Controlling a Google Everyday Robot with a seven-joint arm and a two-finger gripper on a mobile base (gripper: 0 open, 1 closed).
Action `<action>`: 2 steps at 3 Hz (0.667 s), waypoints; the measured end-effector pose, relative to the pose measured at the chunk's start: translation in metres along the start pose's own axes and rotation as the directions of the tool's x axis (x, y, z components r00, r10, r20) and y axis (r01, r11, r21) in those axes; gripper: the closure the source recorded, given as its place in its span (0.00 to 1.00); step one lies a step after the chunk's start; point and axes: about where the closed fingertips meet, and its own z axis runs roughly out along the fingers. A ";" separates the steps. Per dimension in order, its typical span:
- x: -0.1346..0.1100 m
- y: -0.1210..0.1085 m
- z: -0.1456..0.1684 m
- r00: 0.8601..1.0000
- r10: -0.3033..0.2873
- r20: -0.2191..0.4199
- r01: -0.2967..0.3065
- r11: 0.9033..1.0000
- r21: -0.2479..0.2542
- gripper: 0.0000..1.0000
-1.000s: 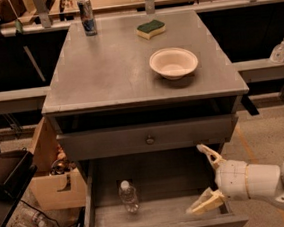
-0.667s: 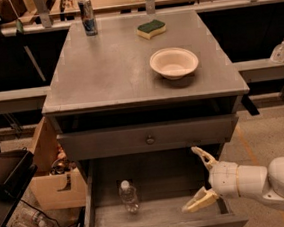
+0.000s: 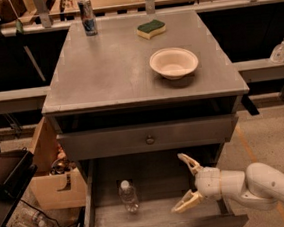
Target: Pick water bottle from middle drawer and place on counter
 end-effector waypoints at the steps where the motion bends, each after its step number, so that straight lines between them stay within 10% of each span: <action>1: 0.018 0.007 0.032 0.999 0.028 0.042 -0.025 0.998 -0.057 0.00; 2: 0.025 0.011 0.064 0.998 0.038 0.058 -0.031 0.994 -0.107 0.00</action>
Offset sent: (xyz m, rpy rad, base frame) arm 0.0187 0.0826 -0.0592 0.0848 0.0608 0.1476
